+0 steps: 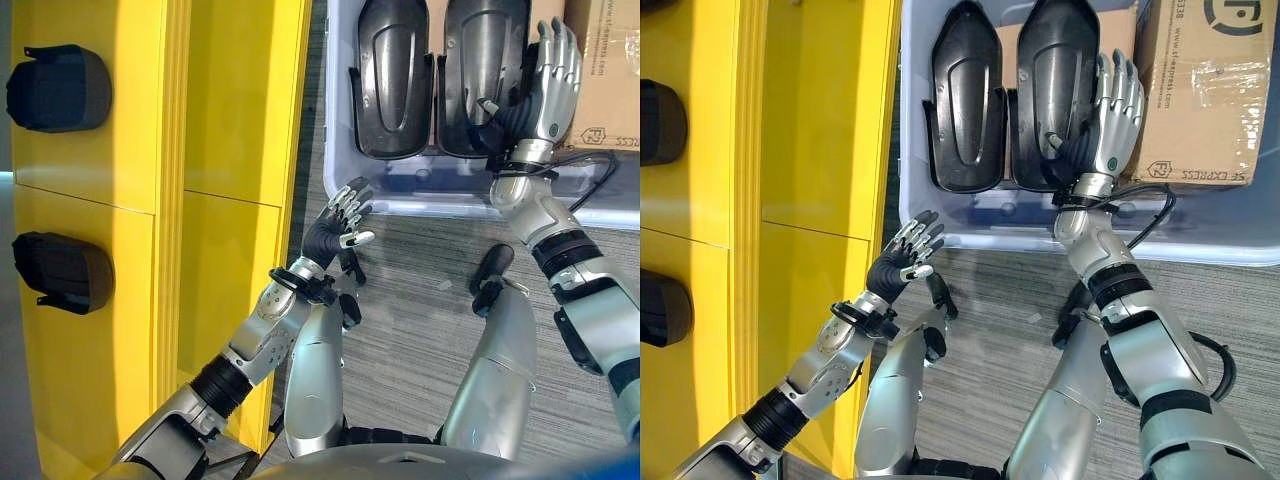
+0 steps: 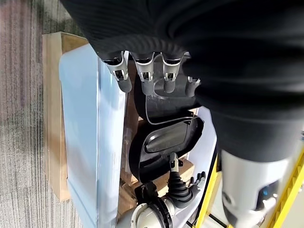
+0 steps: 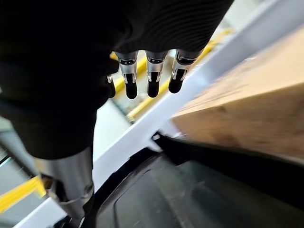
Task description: Move parts from the plastic box to the shelf.
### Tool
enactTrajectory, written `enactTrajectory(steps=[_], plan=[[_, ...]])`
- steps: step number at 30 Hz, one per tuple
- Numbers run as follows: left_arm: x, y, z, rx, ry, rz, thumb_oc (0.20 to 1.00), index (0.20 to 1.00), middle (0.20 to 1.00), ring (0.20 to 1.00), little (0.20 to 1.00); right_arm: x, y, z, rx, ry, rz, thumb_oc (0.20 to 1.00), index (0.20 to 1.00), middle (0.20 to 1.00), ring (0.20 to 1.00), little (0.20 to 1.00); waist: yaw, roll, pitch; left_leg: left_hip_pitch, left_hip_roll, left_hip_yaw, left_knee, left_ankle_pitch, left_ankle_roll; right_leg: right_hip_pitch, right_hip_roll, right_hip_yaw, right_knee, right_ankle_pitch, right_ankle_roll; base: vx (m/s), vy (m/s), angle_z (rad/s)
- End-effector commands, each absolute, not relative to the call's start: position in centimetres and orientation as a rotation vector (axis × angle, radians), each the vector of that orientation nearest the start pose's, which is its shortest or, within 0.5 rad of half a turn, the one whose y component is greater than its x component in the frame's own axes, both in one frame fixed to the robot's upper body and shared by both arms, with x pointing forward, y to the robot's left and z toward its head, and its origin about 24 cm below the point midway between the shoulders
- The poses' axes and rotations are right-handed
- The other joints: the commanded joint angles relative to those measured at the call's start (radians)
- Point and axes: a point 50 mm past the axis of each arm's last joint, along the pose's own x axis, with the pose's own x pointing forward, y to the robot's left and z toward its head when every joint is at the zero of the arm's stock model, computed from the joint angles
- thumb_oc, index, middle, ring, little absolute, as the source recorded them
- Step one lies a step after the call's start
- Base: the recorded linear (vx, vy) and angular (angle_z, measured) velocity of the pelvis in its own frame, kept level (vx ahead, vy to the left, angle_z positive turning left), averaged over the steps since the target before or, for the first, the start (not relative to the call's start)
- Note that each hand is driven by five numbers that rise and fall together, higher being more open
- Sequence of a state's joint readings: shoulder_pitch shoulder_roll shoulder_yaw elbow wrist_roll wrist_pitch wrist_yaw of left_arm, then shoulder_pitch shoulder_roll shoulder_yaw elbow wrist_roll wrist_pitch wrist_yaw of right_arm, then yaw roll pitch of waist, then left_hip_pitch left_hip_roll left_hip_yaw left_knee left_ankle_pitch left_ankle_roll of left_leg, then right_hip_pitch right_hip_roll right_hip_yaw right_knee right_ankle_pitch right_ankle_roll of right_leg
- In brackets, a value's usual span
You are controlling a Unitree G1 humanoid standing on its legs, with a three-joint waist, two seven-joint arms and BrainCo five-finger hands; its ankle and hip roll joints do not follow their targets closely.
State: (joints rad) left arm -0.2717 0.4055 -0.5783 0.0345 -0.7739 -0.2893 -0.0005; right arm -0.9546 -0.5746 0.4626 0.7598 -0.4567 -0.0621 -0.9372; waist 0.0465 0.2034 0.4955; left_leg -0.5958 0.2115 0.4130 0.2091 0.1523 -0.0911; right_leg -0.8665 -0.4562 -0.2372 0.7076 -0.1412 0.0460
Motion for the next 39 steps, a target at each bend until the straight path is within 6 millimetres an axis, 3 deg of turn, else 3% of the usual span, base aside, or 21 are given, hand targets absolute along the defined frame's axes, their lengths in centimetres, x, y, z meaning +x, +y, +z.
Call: enactTrajectory(steps=[1,16,34,39], plan=[[26.6,9.1,10.3,-0.394,-0.266,-0.577,1.000,1.000,1.000,1.000,1.000,37.5,-18.9,26.3,-1.099,-0.957,-0.680,1.000,1.000,1.000,1.000,1.000,0.001,0.100,0.024,-0.044,-0.019,0.019,0.098,-0.174,0.003,0.040,0.088,-0.053,0.064,-0.146,-0.012,0.00,0.000,0.00],[26.5,8.8,10.2,-0.386,-0.257,-0.590,1.000,1.000,1.000,1.000,1.000,37.8,-21.3,25.2,-0.926,-0.803,-0.783,1.000,1.000,1.000,1.000,1.000,-0.002,0.103,0.024,-0.060,-0.013,0.023,0.101,-0.174,0.002,0.021,0.082,-0.054,0.073,-0.145,-0.013,0.00,0.000,0.00],[26.7,8.3,9.9,-0.388,-0.243,-0.591,1.000,1.000,1.000,1.000,1.000,38.3,-21.4,24.5,-0.934,-0.722,-0.746,1.000,1.000,1.000,1.000,1.000,-0.005,0.100,0.024,-0.083,-0.004,0.025,0.118,-0.180,0.001,-0.005,0.080,-0.050,0.085,-0.149,-0.017,0.00,0.000,0.00],[26.7,8.2,10.0,-0.382,-0.245,-0.587,1.000,1.000,1.000,1.000,1.000,38.5,-21.7,24.4,-0.851,-0.670,-0.755,1.000,1.000,1.000,1.000,1.000,-0.002,0.098,0.024,-0.092,-0.003,0.024,0.120,-0.180,0.000,-0.011,0.079,-0.053,0.089,-0.149,-0.017,0.00,0.000,0.00]])
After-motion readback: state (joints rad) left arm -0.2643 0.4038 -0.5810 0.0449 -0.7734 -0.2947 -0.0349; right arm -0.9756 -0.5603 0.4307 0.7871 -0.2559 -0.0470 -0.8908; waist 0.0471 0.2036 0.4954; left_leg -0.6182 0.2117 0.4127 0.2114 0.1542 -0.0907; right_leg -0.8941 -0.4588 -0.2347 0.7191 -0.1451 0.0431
